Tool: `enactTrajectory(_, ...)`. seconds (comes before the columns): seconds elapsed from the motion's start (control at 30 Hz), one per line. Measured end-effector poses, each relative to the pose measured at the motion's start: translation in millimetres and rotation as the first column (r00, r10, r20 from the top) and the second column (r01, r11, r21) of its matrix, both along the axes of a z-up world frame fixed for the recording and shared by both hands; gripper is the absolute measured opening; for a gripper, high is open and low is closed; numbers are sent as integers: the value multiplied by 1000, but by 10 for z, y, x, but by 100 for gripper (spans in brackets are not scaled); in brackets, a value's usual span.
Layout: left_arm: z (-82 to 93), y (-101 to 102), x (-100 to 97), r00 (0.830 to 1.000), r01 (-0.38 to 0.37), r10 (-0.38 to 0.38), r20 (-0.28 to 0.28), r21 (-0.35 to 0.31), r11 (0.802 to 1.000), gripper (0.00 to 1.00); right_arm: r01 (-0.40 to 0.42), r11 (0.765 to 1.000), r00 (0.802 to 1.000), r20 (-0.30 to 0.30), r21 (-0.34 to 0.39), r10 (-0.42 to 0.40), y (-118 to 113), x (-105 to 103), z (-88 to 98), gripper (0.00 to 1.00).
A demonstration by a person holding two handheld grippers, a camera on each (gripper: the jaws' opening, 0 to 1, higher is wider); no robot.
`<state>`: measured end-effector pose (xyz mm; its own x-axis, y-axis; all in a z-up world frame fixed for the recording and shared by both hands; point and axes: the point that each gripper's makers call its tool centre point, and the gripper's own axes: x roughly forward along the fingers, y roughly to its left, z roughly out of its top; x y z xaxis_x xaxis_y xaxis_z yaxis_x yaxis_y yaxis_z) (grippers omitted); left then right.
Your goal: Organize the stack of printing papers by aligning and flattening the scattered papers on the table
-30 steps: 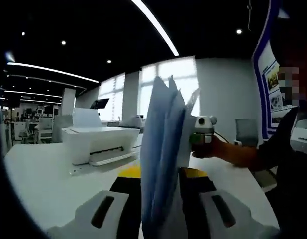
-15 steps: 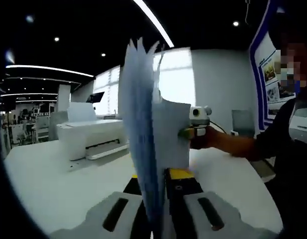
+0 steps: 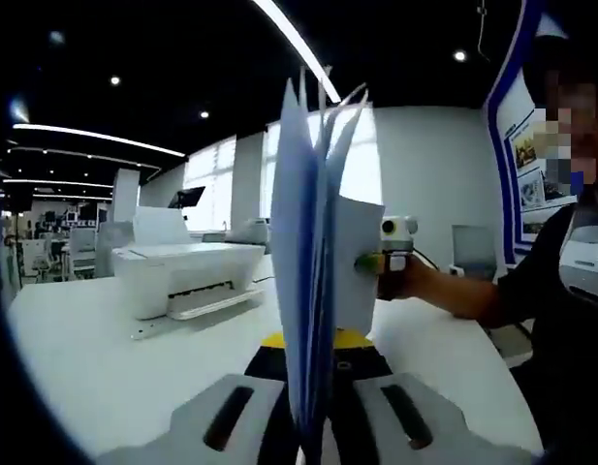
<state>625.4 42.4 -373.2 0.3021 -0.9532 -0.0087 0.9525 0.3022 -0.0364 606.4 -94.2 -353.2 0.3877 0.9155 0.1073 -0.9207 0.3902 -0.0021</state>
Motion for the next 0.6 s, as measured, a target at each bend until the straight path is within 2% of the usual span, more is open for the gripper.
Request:
enactTrajectory(0.03, -40, -6, 13, 1000, -1, 1, -18, 4, 1000, 10, -1, 1000, 1000, -12, -1, 1, 1, 20, -36, 3)
enactTrajectory(0.1, -84, -13, 34, 998, -14, 14, -60, 4, 1000, 17, 13, 1000, 999, -31, -19, -13, 1, 65, -96, 14)
enactTrajectory(0.2, -71, -17, 14, 997, 5, -6, -80, -8, 1000, 17, 18, 1000, 999, -36, -24, -18, -11, 81, -115, 13)
enactTrajectory(0.37, -71, -11, 15, 998, 1, -1, -66, 1, 1000, 15, 21, 1000, 999, -43, -19, -22, -16, 79, -117, 8)
enactTrajectory(0.43, -54, -15, 4, 1000, -7, 7, -6, 24, 1000, 7, 7, 1000, 999, -31, -21, -8, 4, 49, -102, 0)
enactTrajectory(0.5, -40, -14, -4, 999, -18, 17, 34, 39, 999, 7, 0, 1000, 1000, -14, -26, 0, 24, 22, -77, 0)
enactTrajectory(0.6, 23, 2, -22, 1000, -6, 6, 24, 9, 1000, 7, -9, 1000, 1000, 6, -13, 9, 21, -24, 1, 0)
